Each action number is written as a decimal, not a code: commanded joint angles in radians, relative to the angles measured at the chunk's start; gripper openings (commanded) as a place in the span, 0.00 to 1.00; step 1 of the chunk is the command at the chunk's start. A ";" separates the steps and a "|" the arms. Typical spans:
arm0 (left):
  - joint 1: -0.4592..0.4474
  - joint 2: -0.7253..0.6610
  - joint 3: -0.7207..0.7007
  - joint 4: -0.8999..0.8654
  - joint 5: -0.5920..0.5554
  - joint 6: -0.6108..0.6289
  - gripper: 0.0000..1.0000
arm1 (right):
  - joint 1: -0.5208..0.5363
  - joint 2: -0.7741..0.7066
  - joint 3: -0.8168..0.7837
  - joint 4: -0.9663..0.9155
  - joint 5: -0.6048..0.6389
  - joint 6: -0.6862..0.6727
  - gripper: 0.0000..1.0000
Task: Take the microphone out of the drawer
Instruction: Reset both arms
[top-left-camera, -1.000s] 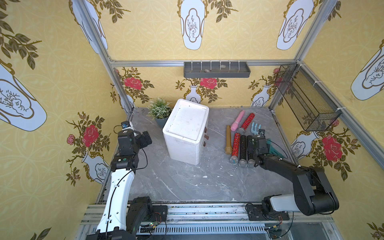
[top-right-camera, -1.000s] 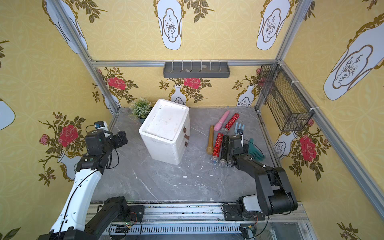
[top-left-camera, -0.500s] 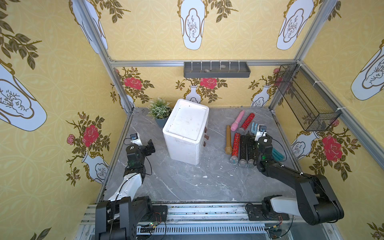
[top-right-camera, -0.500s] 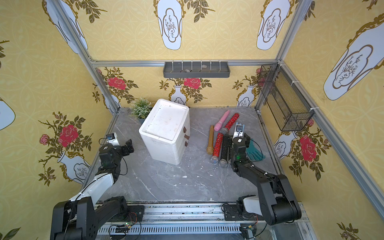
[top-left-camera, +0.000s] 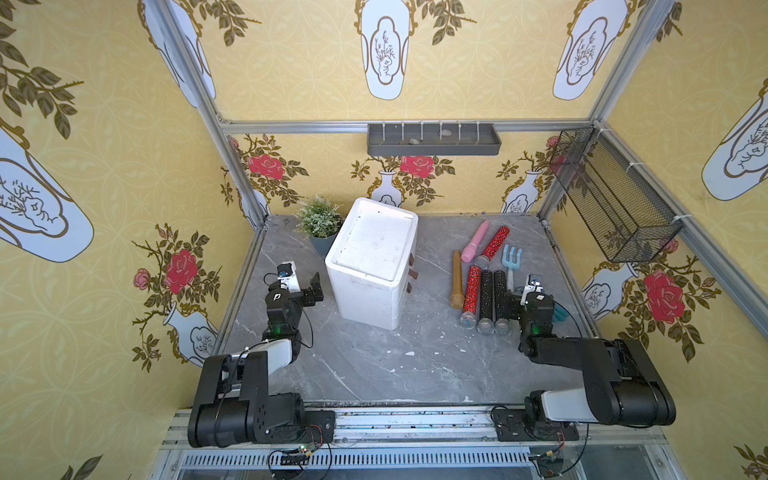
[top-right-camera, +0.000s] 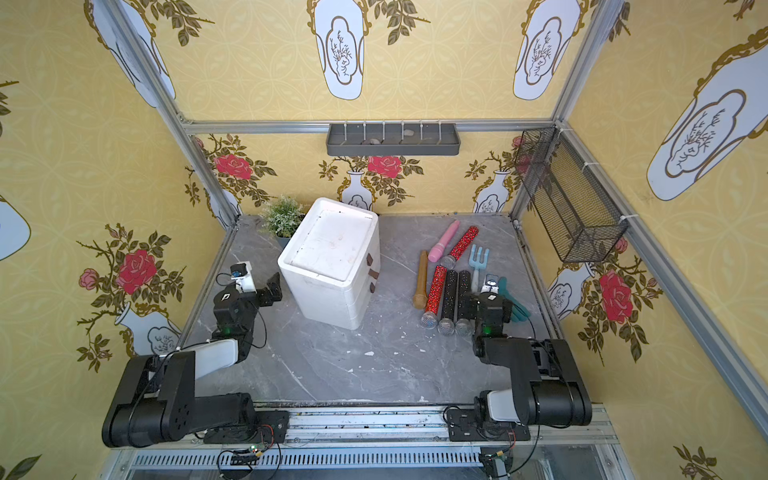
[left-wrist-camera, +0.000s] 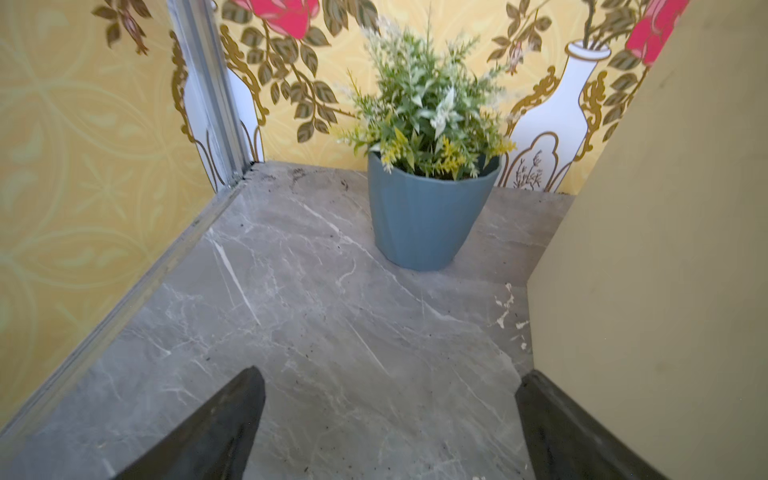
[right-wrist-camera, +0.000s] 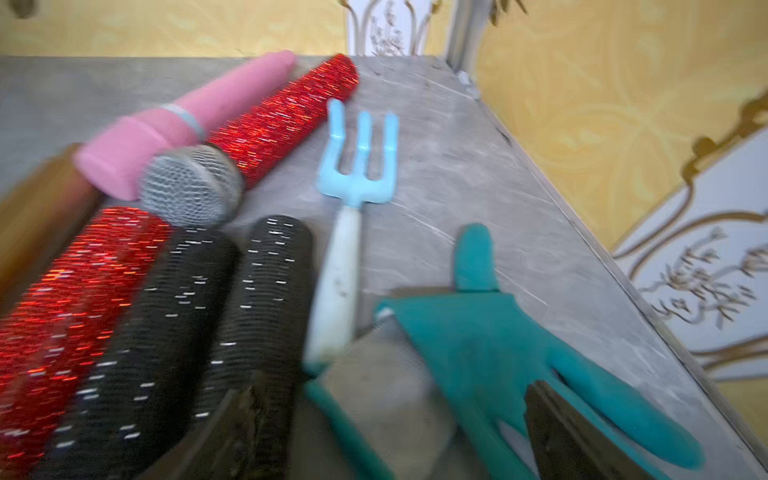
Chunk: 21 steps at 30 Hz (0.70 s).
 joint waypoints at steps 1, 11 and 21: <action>-0.002 -0.103 -0.007 -0.024 -0.079 -0.001 1.00 | -0.088 0.020 -0.075 0.252 -0.199 0.064 0.98; 0.001 -0.180 0.094 -0.465 -0.167 0.114 1.00 | -0.141 0.048 -0.062 0.265 -0.262 0.078 0.98; -0.026 0.031 -0.147 0.172 -0.157 0.144 1.00 | -0.141 0.046 -0.064 0.268 -0.264 0.079 0.98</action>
